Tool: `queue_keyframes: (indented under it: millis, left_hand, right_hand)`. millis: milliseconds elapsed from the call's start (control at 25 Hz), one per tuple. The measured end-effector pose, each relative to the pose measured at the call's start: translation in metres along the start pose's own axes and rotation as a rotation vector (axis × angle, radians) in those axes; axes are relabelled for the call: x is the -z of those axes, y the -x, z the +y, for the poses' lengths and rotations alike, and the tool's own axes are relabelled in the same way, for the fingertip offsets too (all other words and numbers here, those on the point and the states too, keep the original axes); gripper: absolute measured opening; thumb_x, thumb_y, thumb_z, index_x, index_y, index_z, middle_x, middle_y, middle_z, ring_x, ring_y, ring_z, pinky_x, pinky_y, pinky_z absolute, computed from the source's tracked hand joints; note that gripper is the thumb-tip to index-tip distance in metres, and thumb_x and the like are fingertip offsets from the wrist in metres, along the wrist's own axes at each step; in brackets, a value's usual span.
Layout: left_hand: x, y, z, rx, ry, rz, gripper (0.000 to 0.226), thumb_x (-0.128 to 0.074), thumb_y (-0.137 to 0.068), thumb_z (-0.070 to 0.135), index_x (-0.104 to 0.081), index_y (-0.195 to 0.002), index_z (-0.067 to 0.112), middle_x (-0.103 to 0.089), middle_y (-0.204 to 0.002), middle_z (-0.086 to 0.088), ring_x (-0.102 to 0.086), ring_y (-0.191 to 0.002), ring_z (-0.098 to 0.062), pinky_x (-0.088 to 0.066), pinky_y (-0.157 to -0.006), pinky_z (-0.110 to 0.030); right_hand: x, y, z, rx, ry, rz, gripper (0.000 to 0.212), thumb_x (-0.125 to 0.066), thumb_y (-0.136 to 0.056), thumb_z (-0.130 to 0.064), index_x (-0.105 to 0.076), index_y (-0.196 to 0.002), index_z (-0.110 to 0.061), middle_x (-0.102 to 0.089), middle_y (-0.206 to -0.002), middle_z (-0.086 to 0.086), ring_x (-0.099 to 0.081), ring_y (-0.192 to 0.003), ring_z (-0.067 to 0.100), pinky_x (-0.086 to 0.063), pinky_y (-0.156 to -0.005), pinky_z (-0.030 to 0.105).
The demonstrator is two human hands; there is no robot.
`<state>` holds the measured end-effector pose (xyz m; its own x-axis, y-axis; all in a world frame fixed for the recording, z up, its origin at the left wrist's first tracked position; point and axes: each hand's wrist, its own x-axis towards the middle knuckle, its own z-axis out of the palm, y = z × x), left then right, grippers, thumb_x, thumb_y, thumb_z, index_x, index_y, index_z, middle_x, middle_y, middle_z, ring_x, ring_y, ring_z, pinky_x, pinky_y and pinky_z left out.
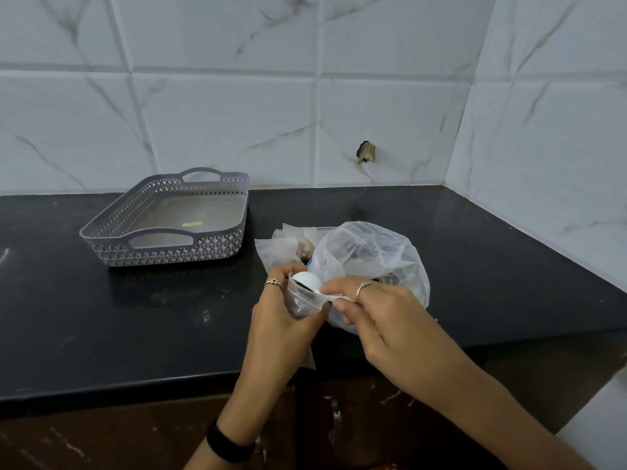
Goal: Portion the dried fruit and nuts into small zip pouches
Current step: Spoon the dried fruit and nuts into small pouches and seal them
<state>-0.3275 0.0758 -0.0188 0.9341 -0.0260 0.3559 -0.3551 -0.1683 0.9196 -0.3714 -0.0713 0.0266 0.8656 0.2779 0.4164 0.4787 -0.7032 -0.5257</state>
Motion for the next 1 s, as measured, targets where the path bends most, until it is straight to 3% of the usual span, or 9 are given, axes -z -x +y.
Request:
queue_keyframes:
  millis: [80, 160, 280, 400, 520, 600, 720, 880, 1000]
  left_hand:
    - [0.000, 0.000, 0.000, 0.007, 0.012, 0.005, 0.047, -0.078, -0.074, 0.008, -0.054, -0.112, 0.023, -0.064, -0.101, 0.011, -0.062, -0.088, 0.007, -0.049, -0.070, -0.008]
    - [0.001, 0.001, 0.001, 0.005, 0.013, 0.011, 0.048, -0.078, -0.074, 0.007, -0.053, -0.112, 0.023, -0.062, -0.102, 0.013, -0.060, -0.088, 0.011, -0.048, -0.070, -0.006]
    - [0.002, 0.001, 0.002, -0.007, 0.002, 0.024, 0.044, -0.076, -0.077, 0.008, -0.050, -0.101, 0.034, -0.063, -0.096, 0.013, -0.061, -0.087, 0.012, -0.047, -0.069, -0.005]
    - [0.002, 0.000, 0.003, 0.010, 0.021, 0.014, 0.041, -0.076, -0.078, 0.011, -0.052, -0.103, 0.033, -0.067, -0.096, 0.008, -0.065, -0.089, 0.002, -0.050, -0.070, -0.010]
    - [0.002, 0.001, 0.005, 0.106, 0.130, -0.030, 0.036, -0.073, -0.081, 0.013, -0.055, -0.107, 0.030, -0.067, -0.099, 0.004, -0.065, -0.089, -0.001, -0.051, -0.070, -0.011]
    - [0.004, 0.002, 0.005, 0.171, 0.156, -0.042, 0.032, -0.072, -0.082, 0.015, -0.058, -0.108, 0.027, -0.067, -0.102, 0.005, -0.065, -0.089, -0.001, -0.051, -0.069, -0.013]
    - [0.005, 0.002, 0.005, 0.252, 0.214, -0.045, 0.029, -0.072, -0.081, 0.013, -0.061, -0.107, 0.020, -0.068, -0.099, -0.001, -0.066, -0.085, -0.007, -0.052, -0.065, -0.015]
    - [0.001, 0.001, 0.005, 0.315, 0.219, -0.021, 0.025, -0.071, -0.082, 0.011, -0.061, -0.103, 0.018, -0.067, -0.090, -0.003, -0.063, -0.072, -0.008, -0.049, -0.060, -0.019]
    - [-0.002, 0.001, 0.006, 0.320, 0.185, 0.000, 0.025, -0.072, -0.082, 0.012, -0.060, -0.103, 0.019, -0.065, -0.091, -0.001, -0.062, -0.075, -0.010, -0.047, -0.059, -0.020]
  right_hand:
    - [-0.004, 0.000, 0.004, 0.140, 0.138, -0.037, 0.035, -0.044, -0.093, -0.018, -0.059, -0.125, -0.019, -0.067, -0.113, -0.002, -0.061, -0.103, 0.005, -0.050, -0.088, 0.020]
    - [-0.007, -0.002, 0.010, 0.209, 0.215, -0.036, 0.037, -0.049, -0.088, -0.013, -0.059, -0.124, -0.017, -0.068, -0.109, 0.001, -0.064, -0.097, 0.011, -0.055, -0.082, 0.027]
    - [-0.007, -0.003, 0.009, 0.249, 0.180, 0.054, 0.032, -0.049, -0.092, -0.016, -0.061, -0.121, -0.016, -0.070, -0.106, -0.003, -0.063, -0.097, 0.003, -0.053, -0.083, 0.021]
    - [-0.001, 0.001, 0.004, 0.055, -0.165, 0.128, 0.025, -0.048, -0.097, -0.023, -0.065, -0.114, -0.022, -0.066, -0.082, -0.015, -0.059, -0.077, -0.006, -0.047, -0.072, 0.010]
    - [0.014, 0.003, 0.012, -0.209, -0.720, 0.175, 0.024, -0.047, -0.096, -0.011, -0.068, -0.106, -0.018, -0.064, -0.071, 0.005, -0.056, -0.061, 0.013, -0.049, -0.058, 0.022]
    - [0.027, 0.006, 0.023, -0.305, -0.866, 0.319, 0.023, -0.047, -0.095, -0.010, -0.069, -0.102, -0.013, -0.065, -0.071, 0.009, -0.055, -0.060, 0.017, -0.049, -0.057, 0.024]
    - [0.044, 0.016, 0.038, -0.357, -0.626, 0.384, 0.017, -0.049, -0.095, -0.008, -0.064, -0.097, -0.013, -0.067, -0.070, 0.009, -0.059, -0.058, 0.016, -0.050, -0.058, 0.029]
    - [0.050, 0.022, 0.042, -0.382, -0.073, 0.201, 0.015, -0.053, -0.094, -0.016, -0.061, -0.090, -0.027, -0.065, -0.070, 0.001, -0.061, -0.058, 0.007, -0.052, -0.057, 0.022]
    - [0.037, 0.014, 0.047, -0.411, 0.140, 0.092, 0.013, -0.052, -0.095, -0.019, -0.063, -0.099, -0.025, -0.062, -0.079, -0.007, -0.061, -0.065, 0.006, -0.049, -0.059, 0.017]
